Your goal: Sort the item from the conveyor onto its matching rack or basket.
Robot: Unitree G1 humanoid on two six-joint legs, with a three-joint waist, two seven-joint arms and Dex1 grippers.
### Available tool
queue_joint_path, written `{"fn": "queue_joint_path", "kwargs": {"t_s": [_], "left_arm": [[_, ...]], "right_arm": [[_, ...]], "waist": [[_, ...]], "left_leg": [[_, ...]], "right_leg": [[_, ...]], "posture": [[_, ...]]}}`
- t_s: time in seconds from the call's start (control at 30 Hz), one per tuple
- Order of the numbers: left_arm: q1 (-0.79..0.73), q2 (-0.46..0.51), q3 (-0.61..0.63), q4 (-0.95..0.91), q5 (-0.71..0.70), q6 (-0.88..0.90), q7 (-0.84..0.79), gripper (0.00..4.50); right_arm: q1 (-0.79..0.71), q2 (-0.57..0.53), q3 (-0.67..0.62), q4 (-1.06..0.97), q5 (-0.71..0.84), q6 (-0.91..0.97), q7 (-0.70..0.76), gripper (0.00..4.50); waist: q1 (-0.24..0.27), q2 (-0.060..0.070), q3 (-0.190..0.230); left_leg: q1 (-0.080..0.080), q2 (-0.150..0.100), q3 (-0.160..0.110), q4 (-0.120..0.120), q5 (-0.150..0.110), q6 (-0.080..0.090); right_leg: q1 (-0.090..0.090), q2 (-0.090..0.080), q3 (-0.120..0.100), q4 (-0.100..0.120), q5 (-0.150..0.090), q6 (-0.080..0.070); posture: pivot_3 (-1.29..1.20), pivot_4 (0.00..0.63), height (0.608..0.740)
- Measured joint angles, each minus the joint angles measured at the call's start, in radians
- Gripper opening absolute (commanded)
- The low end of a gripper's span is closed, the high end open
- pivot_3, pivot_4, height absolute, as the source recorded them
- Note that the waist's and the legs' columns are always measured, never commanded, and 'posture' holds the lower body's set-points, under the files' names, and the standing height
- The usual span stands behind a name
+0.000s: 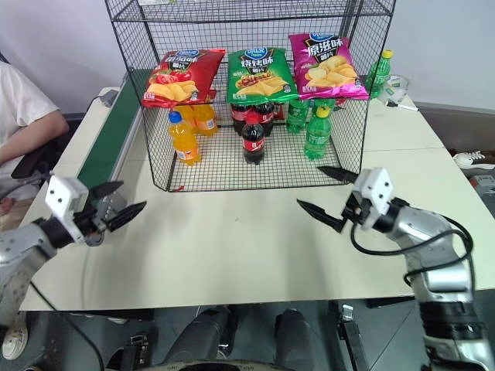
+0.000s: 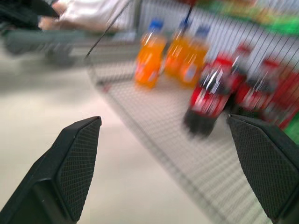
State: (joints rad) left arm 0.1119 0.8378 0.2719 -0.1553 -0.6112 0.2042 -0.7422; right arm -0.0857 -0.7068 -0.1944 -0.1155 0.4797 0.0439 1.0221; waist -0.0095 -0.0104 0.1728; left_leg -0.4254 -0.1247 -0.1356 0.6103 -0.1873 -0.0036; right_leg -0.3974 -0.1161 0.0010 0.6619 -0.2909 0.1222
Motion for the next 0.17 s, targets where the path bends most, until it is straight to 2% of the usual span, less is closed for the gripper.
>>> {"fn": "queue_joint_path", "kwargs": {"t_s": [0.17], "left_arm": [[-0.022,0.026,0.099,0.018,-0.002,0.017,-0.053,3.99]], "right_arm": [[0.03,-0.052,-0.072,0.001,0.015,-0.002,0.036,4.5]], "waist": [[0.003,0.0,0.0]], "left_leg": [[0.001,0.0,0.0,0.0,-0.001,-0.001]], "right_leg": [[0.001,-0.001,0.0,-0.001,-0.002,-0.003]], "posture": [[0.0,0.15,0.74]]}}
